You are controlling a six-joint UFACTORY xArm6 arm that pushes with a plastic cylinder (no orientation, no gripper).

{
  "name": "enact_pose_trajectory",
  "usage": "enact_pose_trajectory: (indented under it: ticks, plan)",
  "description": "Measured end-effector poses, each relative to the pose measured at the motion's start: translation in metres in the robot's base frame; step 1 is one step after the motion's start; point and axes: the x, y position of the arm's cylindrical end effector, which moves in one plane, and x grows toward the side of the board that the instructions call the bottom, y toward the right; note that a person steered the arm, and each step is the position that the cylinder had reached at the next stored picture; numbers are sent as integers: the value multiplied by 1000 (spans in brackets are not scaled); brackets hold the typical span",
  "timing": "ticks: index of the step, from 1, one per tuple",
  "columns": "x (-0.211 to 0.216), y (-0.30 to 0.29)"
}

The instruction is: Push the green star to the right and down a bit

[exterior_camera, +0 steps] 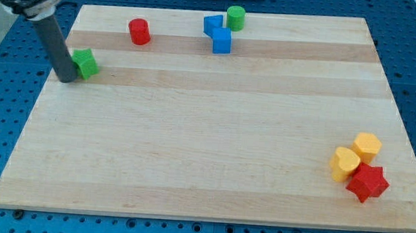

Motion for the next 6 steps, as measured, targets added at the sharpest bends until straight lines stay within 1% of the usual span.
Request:
enact_pose_trajectory:
  ticks: [1, 3, 4, 5, 6]
  plan:
    - [-1, -29]
    - [-37, 5]
    - [-41, 47]
    - [-17, 117]
    - [6, 204]
